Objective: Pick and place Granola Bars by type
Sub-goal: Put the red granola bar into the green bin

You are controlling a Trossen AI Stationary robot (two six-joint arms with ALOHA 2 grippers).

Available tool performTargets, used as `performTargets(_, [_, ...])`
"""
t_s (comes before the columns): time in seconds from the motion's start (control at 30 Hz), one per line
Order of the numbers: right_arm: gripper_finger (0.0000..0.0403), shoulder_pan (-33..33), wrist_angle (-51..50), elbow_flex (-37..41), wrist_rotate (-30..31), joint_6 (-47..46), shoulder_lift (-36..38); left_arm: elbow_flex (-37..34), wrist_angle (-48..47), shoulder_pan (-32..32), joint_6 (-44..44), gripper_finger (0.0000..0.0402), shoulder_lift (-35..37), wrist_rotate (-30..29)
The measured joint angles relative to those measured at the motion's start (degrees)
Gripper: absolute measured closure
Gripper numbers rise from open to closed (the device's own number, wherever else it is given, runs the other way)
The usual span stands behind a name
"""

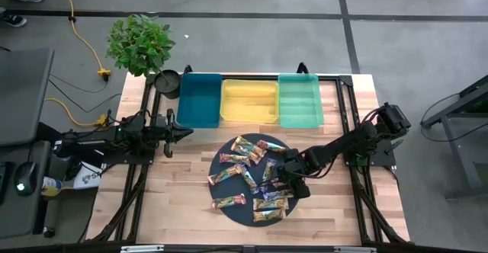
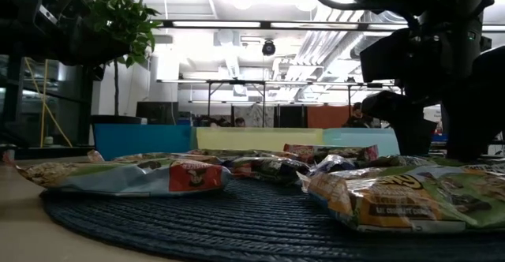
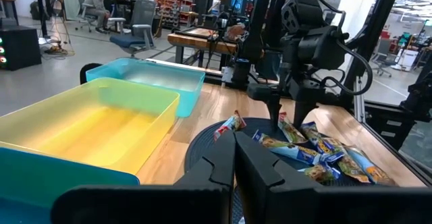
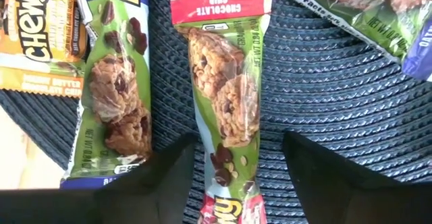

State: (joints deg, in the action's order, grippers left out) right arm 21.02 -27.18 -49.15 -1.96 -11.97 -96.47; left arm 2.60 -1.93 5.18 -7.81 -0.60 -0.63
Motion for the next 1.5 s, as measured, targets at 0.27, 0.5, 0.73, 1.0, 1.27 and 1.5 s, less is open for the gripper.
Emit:
performTargets(0.27, [0.0236, 0.0, 0.1, 0.1, -0.3, 0.0, 0.4, 0.0, 0.0, 0.0, 0.0, 0.0394, 0.0, 0.0])
performTargets(0.5, [0.0269, 0.0, 0.4, 0.1, -1.0, 0.0, 0.5, 0.0, 0.0, 0.0, 0.0, 0.0394, 0.0, 0.0])
performTargets(0.73, [0.0293, 0.1, 1.7, 0.2, -1.6, -0.6, 0.5, 0.0, 0.0, 0.0, 0.0, 0.0394, 0.0, 0.0])
performTargets(1.0, [0.032, 0.1, 2.0, -1.2, -2.9, -0.9, 0.3, 0.0, 0.0, 0.0, 0.0, 0.0394, 0.0, 0.0])
performTargets(1.27, [0.0329, 0.0, 1.8, -5.8, -3.1, 0.4, 0.3, 0.0, 0.0, 0.0, 0.0, 0.0394, 0.0, 0.0])
performTargets(1.5, [0.0329, 0.0, 2.6, -12.2, -2.2, 0.7, 0.3, 0.0, 0.0, 0.0, 0.0, 0.0394, 0.0, 0.0])
